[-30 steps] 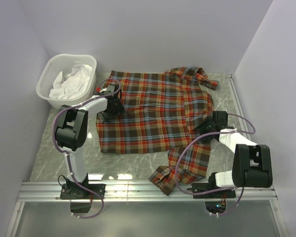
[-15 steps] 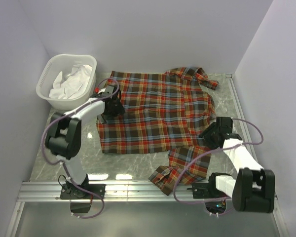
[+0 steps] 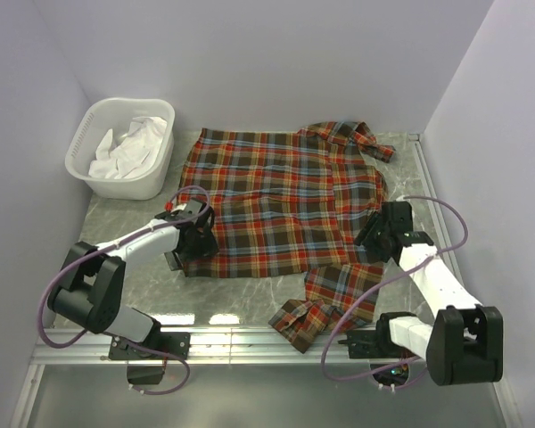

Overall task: Fold and stack the long sleeve shirts
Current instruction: Flatten the shirt out, then fold the shirt

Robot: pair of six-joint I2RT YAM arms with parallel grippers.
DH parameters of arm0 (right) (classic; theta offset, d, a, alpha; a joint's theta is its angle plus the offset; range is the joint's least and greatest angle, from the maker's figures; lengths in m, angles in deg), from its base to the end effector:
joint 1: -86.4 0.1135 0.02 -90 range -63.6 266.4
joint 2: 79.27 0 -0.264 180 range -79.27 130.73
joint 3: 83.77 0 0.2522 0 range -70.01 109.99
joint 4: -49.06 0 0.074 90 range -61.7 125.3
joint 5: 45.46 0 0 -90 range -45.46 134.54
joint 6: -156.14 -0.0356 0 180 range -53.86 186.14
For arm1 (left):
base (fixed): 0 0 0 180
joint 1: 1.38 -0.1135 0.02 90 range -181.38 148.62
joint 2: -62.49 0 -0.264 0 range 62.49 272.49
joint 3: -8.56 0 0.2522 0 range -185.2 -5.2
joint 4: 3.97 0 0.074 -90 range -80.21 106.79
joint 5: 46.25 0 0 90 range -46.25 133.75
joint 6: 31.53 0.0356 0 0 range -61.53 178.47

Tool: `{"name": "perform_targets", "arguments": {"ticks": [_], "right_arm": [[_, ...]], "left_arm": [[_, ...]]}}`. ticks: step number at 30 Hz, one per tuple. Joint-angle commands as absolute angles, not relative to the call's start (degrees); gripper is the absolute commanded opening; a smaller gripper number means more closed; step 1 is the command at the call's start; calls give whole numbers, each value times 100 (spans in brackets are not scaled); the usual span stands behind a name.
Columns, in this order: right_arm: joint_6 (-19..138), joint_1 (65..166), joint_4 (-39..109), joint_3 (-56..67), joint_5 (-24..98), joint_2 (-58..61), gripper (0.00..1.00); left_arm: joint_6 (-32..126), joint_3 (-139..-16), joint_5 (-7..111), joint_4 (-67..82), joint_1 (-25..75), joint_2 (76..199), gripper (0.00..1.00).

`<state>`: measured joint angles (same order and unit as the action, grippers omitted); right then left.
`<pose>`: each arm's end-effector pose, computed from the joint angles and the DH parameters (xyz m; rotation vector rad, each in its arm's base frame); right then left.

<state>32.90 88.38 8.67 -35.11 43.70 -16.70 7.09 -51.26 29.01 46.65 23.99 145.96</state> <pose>0.2070 0.0077 0.1982 0.6784 2.4470 0.2651 0.2301 -0.0991 0.1702 -0.6711 2.6860 0.0433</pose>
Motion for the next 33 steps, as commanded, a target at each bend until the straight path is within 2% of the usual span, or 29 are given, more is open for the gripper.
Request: {"name": "perform_targets", "arguments": {"ticks": [1,14,20,33], "right_arm": [[3581,8983,832,-3134,4639,-1441,64],[3230,9256,841,-3134,4472,-27,65],[3098,9229,648,-3178,4298,229,66],[3142,9212,199,-3380,4428,-622,73]], "left_arm": [[600,-5055,2907,4556,2455,14458,98],[644,-4537,3022,5004,2455,14590,99],[609,-4676,2987,5241,2446,14573,99],[354,-4870,2749,5734,2139,13774,99]]}}
